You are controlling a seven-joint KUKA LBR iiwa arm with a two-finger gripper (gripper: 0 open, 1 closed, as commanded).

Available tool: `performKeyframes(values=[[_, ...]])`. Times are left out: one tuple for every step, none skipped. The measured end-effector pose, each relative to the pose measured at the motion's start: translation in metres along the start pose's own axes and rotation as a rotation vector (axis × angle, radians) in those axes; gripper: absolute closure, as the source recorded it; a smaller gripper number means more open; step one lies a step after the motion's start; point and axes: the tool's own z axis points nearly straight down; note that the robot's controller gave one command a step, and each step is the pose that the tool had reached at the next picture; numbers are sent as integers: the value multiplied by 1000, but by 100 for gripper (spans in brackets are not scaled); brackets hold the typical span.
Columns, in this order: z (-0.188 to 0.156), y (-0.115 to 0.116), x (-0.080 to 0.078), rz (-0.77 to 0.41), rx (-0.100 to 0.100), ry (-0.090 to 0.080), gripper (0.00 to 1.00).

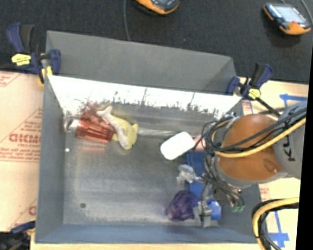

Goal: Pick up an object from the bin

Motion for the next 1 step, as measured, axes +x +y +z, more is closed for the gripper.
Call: performKeyframes(values=[[20,28,0,-155,3,-10,0]])
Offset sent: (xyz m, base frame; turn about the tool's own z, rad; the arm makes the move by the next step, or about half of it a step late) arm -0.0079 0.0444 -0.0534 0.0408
